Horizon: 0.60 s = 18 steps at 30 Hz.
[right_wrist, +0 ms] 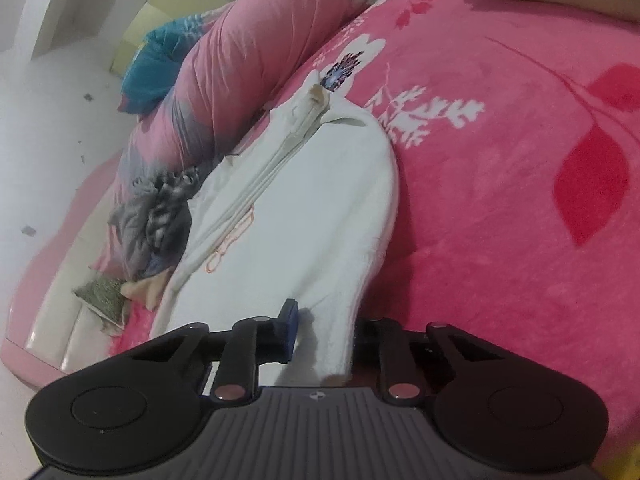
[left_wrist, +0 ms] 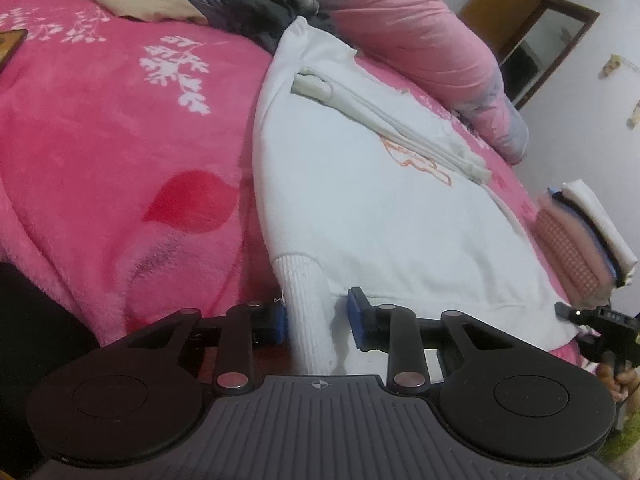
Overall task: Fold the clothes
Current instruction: 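Grasp the sweatshirt hem with the left gripper while the right gripper holds its side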
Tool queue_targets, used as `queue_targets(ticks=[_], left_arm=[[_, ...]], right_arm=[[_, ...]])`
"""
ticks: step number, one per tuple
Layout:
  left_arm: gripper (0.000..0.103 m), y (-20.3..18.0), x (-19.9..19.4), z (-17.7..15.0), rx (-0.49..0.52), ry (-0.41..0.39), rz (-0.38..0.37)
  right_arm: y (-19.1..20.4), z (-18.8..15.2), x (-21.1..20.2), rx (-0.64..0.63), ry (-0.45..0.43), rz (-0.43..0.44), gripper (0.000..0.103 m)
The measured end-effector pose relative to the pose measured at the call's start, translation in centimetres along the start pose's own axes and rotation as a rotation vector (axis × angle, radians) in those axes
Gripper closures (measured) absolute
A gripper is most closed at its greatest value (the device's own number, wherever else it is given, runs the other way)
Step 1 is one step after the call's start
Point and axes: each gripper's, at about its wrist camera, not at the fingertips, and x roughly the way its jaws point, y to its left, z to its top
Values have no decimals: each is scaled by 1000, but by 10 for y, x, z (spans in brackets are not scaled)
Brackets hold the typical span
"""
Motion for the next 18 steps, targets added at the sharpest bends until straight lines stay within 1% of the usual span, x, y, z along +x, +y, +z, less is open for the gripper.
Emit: queue_targets(ticks=[1, 2, 3, 4, 8, 10, 13, 18], left_arm=[[87, -1, 0, -1, 4, -2, 5], [90, 1, 0, -1, -14, -7, 1], [95, 4, -1, -1, -44, -15, -3], [97, 6, -4, -2, -71, -23, -13], [98, 8, -14, -4, -139, -69, -24], [98, 7, -18, -4, -170, -88, -29], [99, -1, -27, -4, -159, -135, -38], [99, -10, -47, 1, -134, -197, -71]], right_arm=[[0, 0, 2, 5, -3, 0, 92], [1, 1, 3, 12, -6, 0, 95], [3, 0, 3, 9, -15, -2, 96], [6, -1, 1, 3, -26, -6, 96], [30, -6, -14, -79, -100, -41, 97], [39, -7, -23, -96, -126, -44, 97], [51, -7, -35, -116, -161, -45, 98], [64, -5, -49, -109, -204, -28, 98]])
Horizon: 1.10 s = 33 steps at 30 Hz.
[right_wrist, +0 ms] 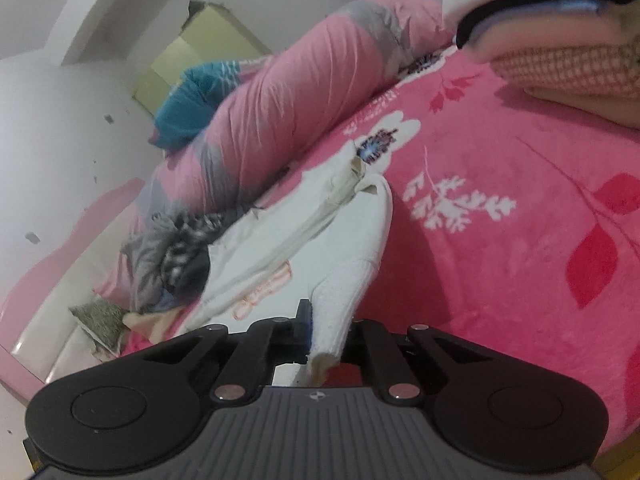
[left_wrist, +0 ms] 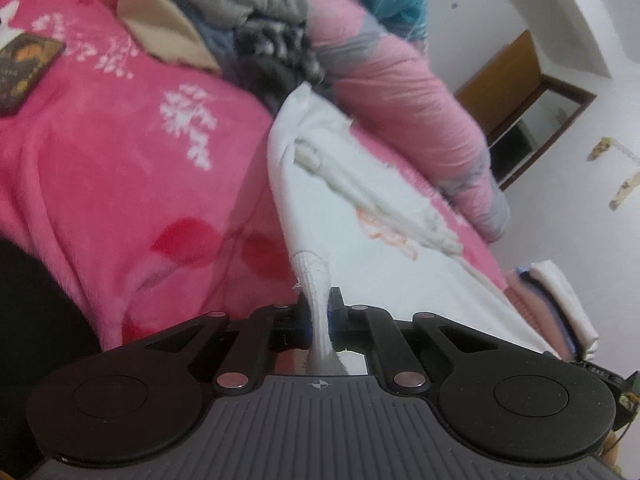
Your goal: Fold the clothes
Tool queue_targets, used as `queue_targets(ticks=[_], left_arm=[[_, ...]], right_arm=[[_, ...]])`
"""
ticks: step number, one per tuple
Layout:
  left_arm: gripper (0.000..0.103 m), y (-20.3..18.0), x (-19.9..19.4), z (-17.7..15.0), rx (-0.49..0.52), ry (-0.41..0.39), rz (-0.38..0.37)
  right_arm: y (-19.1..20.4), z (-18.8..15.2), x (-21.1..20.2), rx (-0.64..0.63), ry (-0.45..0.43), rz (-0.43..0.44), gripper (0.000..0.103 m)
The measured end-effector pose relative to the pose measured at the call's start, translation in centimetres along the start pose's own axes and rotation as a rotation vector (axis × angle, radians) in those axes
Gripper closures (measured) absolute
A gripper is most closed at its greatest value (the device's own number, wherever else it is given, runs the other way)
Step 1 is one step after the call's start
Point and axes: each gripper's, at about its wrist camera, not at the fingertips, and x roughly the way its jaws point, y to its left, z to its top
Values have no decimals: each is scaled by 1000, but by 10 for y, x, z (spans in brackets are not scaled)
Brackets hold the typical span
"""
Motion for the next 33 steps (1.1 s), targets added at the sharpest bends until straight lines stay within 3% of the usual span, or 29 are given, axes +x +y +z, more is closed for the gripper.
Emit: queue_targets(ticks=[14, 33], left_arm=[[99, -3, -36, -4, 18, -16, -81], [99, -15, -126, -33, 49, 24, -115]], right_arm=[[17, -12, -35, 23, -29, 22, 98], [45, -49, -136, 67, 6, 21, 98]])
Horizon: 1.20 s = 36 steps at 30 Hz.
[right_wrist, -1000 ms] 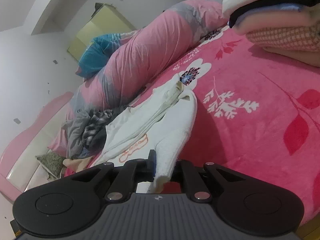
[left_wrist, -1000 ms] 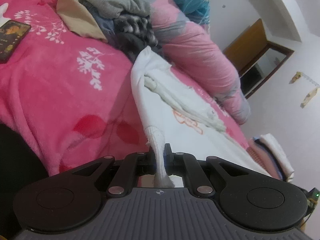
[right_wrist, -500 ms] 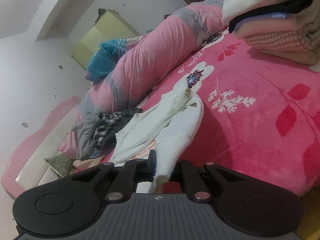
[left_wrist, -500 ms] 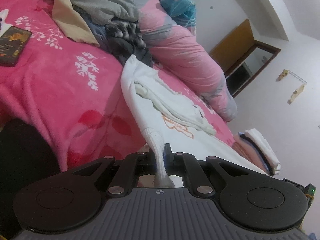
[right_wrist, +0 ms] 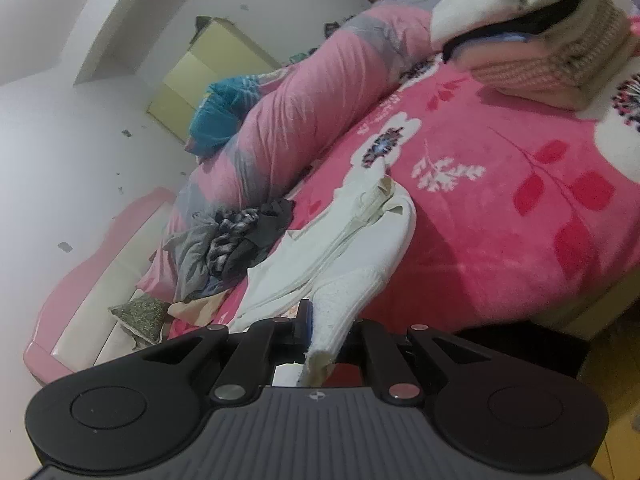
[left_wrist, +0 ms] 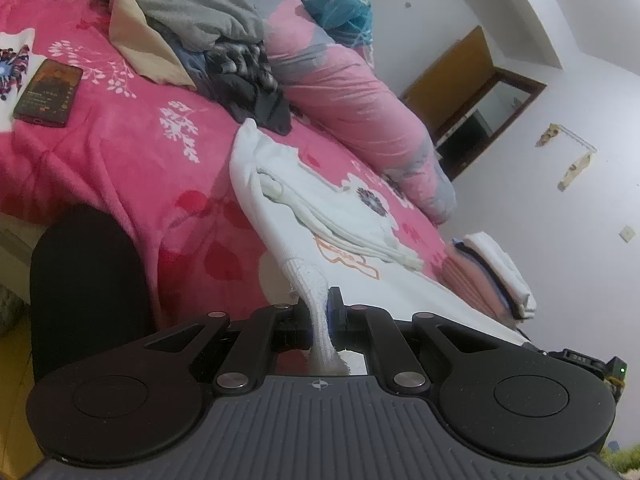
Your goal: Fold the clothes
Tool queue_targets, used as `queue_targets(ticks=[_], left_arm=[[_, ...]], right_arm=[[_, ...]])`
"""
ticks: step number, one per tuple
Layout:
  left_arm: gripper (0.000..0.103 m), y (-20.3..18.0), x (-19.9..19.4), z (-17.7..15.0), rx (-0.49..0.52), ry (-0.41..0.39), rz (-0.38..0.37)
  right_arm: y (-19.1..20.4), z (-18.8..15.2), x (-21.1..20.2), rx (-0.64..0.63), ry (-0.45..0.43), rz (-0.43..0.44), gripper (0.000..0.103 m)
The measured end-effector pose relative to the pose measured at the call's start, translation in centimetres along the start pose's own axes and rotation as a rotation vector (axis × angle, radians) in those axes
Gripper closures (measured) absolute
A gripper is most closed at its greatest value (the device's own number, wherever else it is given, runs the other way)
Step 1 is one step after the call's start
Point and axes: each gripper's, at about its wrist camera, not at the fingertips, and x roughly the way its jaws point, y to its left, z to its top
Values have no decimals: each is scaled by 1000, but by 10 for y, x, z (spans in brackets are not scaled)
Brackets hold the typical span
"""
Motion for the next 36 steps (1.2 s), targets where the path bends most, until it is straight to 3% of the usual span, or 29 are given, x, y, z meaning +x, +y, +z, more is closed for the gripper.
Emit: queue_targets(ticks=[6, 12, 21, 27, 36], left_arm=[[99, 11, 8, -1, -43, 38, -21], [99, 19, 17, 16, -75, 25, -58], [99, 25, 59, 66, -125, 14, -145], [99, 30, 105, 109, -159, -1, -149], [99, 47, 194, 169, -219, 0, -86]], right_arm=[[-1, -2, 8, 19, 12, -14, 98], [-10, 7, 21, 73, 5, 15, 98], [-1, 43, 57, 67, -18, 104, 98], [-3, 84, 101, 108, -20, 168, 98], [-23, 142, 200, 229, 28, 211, 98]])
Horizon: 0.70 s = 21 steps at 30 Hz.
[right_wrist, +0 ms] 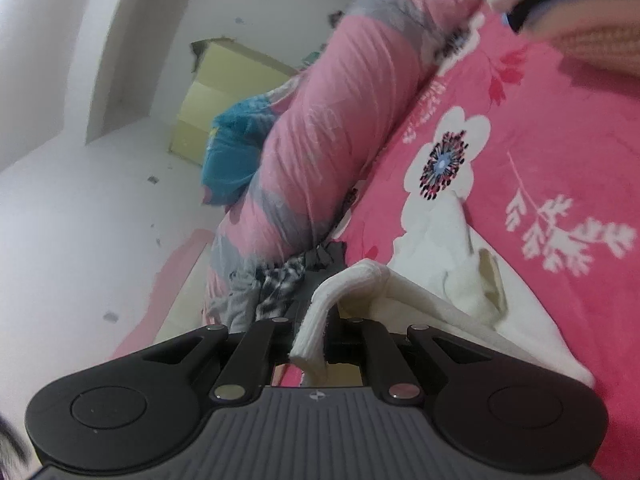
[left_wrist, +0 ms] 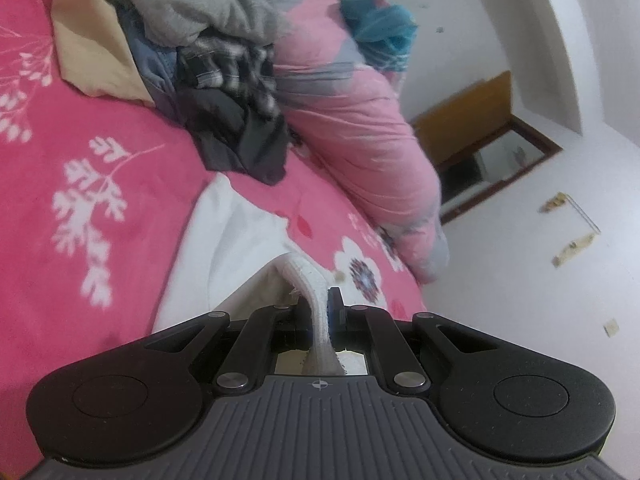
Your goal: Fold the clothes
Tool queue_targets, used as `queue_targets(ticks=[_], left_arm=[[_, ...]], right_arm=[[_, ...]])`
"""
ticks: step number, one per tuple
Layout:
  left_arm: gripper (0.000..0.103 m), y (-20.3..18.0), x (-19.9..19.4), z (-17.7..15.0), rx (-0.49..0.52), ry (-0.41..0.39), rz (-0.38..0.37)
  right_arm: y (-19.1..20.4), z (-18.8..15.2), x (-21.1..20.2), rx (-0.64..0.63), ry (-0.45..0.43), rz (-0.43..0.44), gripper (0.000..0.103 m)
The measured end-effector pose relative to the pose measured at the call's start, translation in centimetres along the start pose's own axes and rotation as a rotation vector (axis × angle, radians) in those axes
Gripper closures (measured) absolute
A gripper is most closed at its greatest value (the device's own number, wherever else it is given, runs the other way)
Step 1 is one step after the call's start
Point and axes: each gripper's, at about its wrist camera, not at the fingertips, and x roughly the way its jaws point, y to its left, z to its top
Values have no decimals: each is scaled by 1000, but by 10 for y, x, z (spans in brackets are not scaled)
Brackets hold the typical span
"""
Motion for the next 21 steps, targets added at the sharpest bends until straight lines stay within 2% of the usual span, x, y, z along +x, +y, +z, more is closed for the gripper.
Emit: queue_targets(ticks=[10, 19, 21], left_arm=[[99, 38, 88, 47, -88, 27, 44], [99, 65, 134, 67, -117, 59, 34], [98, 71, 141, 69, -123, 71, 24]], right_arm=[[-49, 52, 87, 139, 38, -34, 98], [-88, 76, 140, 202, 58, -53, 98], [-101, 80, 152, 235, 75, -36, 96]])
